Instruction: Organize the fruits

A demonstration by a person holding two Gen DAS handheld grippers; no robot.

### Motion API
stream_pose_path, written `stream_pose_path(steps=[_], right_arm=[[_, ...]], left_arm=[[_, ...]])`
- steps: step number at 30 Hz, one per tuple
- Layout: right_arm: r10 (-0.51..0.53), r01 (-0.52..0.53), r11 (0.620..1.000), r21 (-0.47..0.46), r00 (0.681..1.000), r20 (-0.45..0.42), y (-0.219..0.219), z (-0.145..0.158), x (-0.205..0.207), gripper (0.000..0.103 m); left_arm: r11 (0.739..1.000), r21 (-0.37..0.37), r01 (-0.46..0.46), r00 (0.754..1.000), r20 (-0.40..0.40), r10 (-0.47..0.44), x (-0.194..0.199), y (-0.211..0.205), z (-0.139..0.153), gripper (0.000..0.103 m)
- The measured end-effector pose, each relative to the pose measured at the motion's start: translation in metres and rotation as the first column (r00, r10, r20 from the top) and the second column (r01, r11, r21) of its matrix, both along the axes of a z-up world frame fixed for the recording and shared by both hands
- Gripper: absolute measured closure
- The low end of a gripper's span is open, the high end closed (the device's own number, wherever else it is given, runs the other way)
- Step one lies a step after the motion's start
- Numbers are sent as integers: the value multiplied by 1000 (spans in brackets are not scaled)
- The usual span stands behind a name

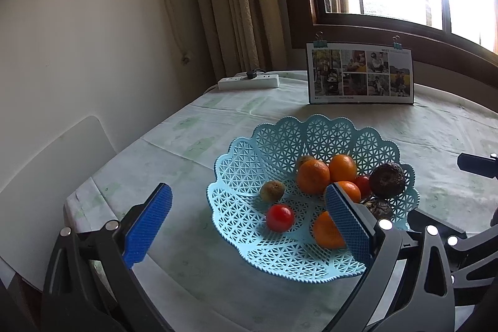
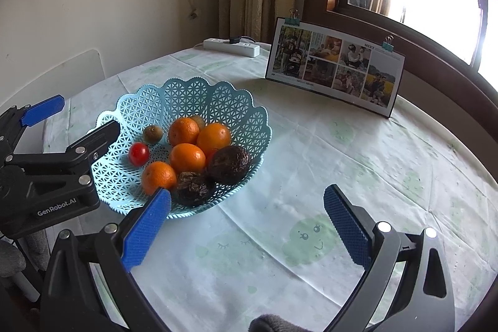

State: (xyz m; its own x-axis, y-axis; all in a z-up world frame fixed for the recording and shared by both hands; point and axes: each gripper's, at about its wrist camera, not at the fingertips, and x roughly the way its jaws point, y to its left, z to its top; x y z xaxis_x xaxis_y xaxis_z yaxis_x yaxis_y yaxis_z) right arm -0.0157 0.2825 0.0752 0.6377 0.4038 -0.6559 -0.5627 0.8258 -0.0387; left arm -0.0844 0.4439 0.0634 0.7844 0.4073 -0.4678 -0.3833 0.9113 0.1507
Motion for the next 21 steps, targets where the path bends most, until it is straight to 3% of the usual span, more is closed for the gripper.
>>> stream_pose_path(steps=[15,21], right_arm=[[-17,17,1000,-6,1000,21,-2,-1,-1,5],[-74,74,997,-5,997,-34,-18,-2,10,5]], left_arm=[[1000,1,4,1000,-5,-4,3,-4,-1,3],[1000,2,28,1000,6,-28,4,-14,4,3]])
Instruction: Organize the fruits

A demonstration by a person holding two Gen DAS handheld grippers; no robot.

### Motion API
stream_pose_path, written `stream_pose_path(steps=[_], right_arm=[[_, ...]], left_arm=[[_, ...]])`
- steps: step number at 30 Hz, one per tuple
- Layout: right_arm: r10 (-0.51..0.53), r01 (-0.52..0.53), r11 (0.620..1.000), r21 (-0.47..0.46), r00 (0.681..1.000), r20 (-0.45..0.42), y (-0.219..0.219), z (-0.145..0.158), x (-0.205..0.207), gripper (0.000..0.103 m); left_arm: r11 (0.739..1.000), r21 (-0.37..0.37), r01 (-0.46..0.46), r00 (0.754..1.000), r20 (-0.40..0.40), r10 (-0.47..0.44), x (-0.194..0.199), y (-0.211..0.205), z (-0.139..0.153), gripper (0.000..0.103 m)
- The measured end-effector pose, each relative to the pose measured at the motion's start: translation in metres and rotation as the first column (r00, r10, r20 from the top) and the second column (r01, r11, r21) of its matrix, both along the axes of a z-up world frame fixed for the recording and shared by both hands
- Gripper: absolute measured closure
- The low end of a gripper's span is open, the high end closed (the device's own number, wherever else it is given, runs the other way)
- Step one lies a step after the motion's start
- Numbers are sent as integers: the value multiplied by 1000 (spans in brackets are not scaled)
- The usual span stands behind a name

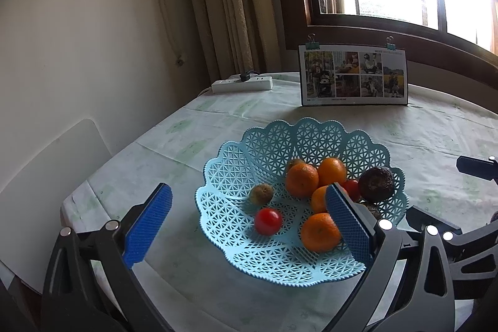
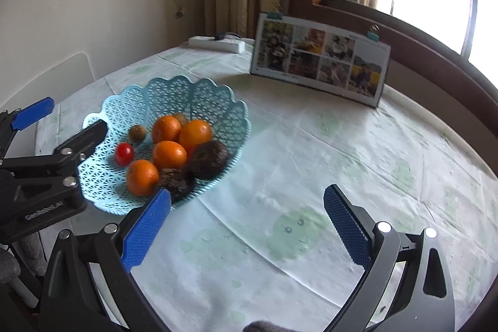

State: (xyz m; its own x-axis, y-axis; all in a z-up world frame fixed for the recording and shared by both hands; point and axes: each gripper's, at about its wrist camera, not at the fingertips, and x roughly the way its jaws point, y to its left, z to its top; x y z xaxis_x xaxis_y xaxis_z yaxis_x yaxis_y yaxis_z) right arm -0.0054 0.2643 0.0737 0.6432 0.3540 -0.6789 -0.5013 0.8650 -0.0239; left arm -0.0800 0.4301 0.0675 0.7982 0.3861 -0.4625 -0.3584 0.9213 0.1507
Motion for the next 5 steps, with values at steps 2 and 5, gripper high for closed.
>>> stream_pose_path(steps=[2,5], right_arm=[[-43,43,999,-4,999,-14,-12,-2,4,5],[-125,125,992,-10,992,-24,-38,-6,11,5]], left_arm=[[1000,4,18,1000,5,-18,2,-7,2,3],[998,10,57,998,7,-57,8,-24,6,3]])
